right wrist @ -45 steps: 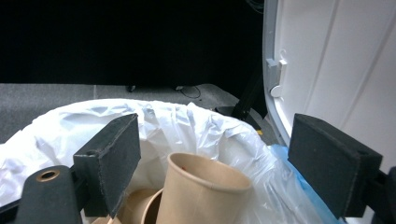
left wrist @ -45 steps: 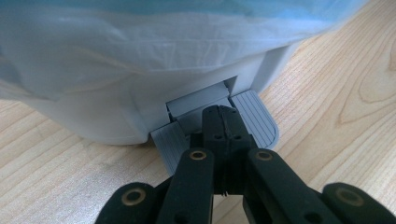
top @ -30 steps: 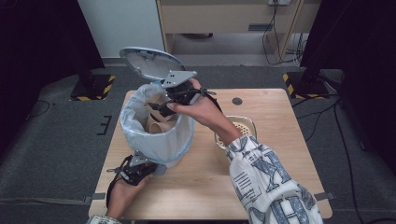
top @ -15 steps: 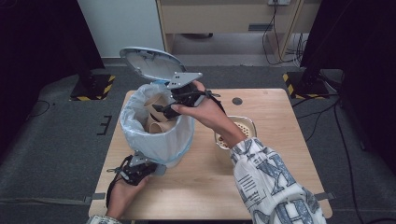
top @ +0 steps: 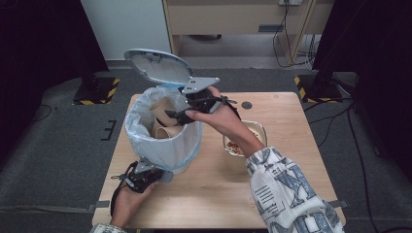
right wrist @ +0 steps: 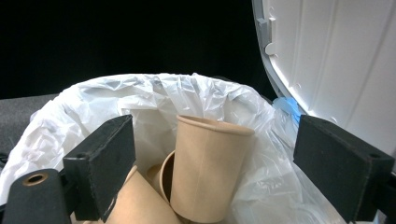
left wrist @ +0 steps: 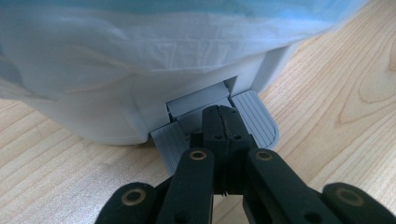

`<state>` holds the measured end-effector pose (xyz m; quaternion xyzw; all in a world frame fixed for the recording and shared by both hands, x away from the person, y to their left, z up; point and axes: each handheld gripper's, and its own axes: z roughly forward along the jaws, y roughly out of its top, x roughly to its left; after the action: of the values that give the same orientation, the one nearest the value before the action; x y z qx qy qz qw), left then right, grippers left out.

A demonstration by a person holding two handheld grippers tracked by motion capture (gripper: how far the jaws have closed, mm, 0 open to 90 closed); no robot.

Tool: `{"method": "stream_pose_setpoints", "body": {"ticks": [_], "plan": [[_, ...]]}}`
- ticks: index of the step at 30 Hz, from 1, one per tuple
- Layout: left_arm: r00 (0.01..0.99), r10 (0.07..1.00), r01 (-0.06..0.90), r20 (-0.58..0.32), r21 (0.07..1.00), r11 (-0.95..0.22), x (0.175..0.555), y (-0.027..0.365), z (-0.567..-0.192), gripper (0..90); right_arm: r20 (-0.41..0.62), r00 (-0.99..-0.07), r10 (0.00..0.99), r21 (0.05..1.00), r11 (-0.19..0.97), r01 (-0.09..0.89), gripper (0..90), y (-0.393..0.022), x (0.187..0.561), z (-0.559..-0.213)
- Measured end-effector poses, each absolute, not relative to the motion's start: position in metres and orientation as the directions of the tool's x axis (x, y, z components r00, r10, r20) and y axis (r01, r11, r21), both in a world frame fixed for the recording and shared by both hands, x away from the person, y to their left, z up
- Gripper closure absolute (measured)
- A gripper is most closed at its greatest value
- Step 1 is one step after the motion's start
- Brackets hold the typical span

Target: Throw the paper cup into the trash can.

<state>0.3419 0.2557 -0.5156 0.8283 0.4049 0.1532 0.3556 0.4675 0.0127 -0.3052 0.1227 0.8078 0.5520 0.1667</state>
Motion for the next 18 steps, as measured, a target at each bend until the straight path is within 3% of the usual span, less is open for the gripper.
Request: {"method": "stream_pose_setpoints", "body": {"ticks": [18], "plan": [[0.625, 0.780, 0.562, -0.034, 0.713, -0.419, 0.342, 0.256, -0.516, 90.0, -0.097, -0.907, 0.411, 0.940, 0.337, 0.052, 12.4, -0.017, 0.463, -0.306]]}}
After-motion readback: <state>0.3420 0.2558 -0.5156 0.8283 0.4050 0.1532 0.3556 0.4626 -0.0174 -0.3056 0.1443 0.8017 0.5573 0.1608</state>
